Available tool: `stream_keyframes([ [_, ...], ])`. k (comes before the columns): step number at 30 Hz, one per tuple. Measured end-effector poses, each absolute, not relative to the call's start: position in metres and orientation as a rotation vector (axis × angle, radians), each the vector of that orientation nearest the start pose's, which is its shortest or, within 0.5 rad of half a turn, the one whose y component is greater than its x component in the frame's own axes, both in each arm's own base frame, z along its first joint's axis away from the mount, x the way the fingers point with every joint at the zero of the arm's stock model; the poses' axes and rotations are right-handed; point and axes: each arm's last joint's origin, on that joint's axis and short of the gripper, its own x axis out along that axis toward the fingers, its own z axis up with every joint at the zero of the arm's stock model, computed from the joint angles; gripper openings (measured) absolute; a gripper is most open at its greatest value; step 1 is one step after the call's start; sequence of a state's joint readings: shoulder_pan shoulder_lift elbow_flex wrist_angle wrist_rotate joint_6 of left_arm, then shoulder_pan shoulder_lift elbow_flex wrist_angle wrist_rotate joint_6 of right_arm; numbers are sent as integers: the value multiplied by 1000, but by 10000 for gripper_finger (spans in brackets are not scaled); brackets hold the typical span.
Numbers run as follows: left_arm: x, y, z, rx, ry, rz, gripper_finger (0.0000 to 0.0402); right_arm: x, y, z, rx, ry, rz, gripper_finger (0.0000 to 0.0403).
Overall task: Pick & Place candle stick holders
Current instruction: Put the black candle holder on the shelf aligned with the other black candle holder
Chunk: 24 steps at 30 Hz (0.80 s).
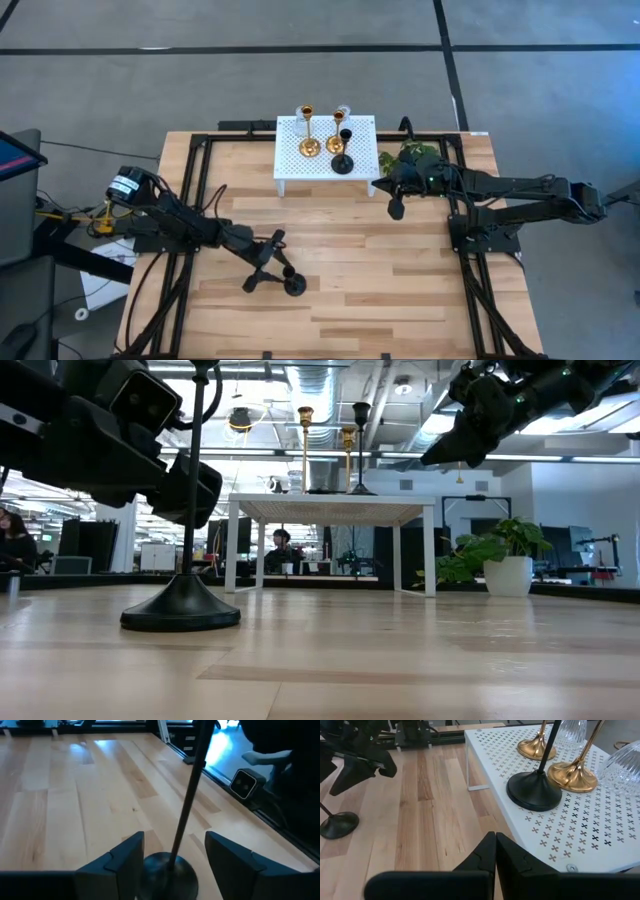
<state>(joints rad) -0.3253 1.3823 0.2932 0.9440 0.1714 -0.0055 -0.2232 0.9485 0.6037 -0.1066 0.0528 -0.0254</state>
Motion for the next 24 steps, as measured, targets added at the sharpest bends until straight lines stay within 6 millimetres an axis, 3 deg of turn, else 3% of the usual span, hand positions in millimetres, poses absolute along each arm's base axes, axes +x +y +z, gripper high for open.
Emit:
stream_keyframes([
  [10,232,-88,172,-7,104,-511,207,199,-47,250,14,454,-266,0],
  [16,243,-92,165,-5,140,-510,203,198,-47,249,14,457,-266,0],
  [20,248,-94,165,-45,153,-506,174,198,-47,249,15,463,-265,0],
  [24,248,-94,170,-60,138,-507,116,198,-46,248,16,474,-265,0],
])
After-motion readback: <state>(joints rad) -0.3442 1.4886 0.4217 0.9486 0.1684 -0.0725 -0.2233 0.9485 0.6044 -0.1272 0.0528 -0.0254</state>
